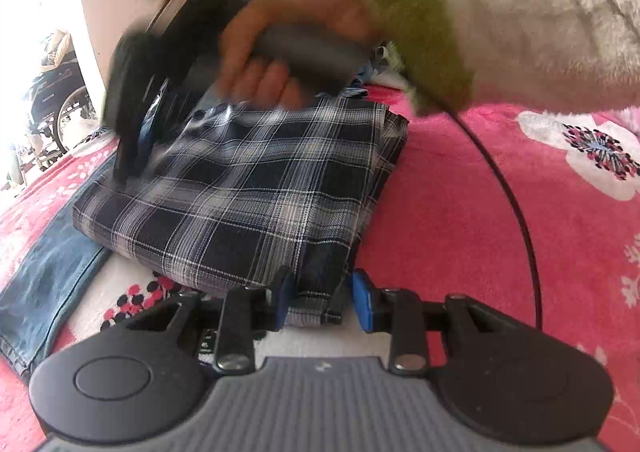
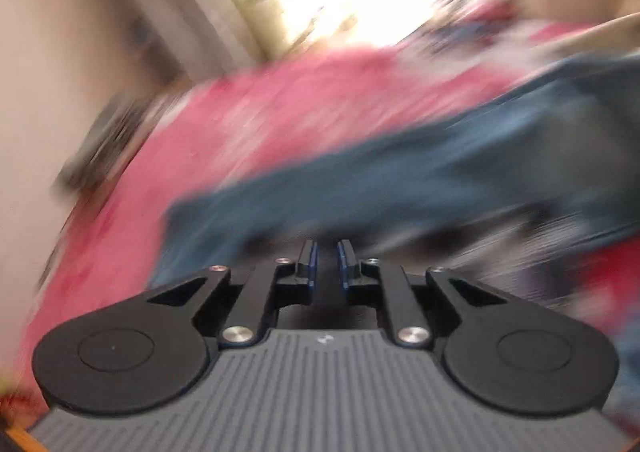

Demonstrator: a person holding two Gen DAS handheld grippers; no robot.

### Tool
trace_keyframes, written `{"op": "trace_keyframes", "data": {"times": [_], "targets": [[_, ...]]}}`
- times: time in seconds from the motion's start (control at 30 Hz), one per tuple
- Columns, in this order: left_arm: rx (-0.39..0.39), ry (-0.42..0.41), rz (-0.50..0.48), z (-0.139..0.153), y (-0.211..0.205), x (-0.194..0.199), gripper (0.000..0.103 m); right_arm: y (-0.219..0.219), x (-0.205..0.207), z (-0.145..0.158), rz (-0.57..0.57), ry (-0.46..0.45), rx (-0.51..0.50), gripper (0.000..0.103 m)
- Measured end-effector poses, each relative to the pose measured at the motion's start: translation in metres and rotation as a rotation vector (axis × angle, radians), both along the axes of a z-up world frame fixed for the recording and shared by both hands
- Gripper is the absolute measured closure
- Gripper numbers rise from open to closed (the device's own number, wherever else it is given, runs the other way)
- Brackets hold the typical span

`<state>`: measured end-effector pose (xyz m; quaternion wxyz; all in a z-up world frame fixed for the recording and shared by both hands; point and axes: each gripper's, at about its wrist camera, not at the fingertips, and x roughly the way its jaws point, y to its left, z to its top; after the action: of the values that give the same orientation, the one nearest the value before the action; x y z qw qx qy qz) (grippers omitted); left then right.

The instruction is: Fold clothes

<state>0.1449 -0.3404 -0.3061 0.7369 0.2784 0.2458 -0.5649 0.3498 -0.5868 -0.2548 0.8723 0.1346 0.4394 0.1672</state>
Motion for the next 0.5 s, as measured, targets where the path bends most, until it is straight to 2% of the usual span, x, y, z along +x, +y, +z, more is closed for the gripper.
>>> {"op": "trace_keyframes", "data": {"times": [0.03, 0.07, 0.17, 0.2, 0.3, 0.43, 0.5], "targets": [[0.0, -0.005, 0.002, 0.0, 0.0, -0.001, 0.069, 0.014, 0.011, -0.013, -0.001, 0.0, -0.05, 0.092], [0.001, -0.009, 0.001, 0.0, 0.0, -0.002, 0.069, 0.016, 0.02, -0.017, -0.034, -0.019, -0.06, 0.092], [0.009, -0.019, -0.003, 0.0, 0.0, -0.004, 0.069, 0.014, 0.03, -0.012, -0.182, -0.045, -0.081, 0.089], [0.011, -0.019, -0.001, 0.0, 0.001, -0.005, 0.069, 0.011, 0.02, -0.003, -0.176, -0.07, -0.085, 0.089], [0.01, -0.008, 0.008, 0.001, 0.002, -0.006, 0.069, 0.017, -0.004, 0.017, -0.026, -0.054, 0.015, 0.087], [0.016, -0.025, 0.005, 0.001, -0.001, -0.01, 0.068, 0.036, -0.001, -0.009, 0.019, -0.003, -0.078, 0.082], [0.02, -0.034, 0.0, 0.003, -0.003, -0.012, 0.068, 0.016, 0.001, -0.009, -0.109, 0.003, -0.001, 0.082]]}}
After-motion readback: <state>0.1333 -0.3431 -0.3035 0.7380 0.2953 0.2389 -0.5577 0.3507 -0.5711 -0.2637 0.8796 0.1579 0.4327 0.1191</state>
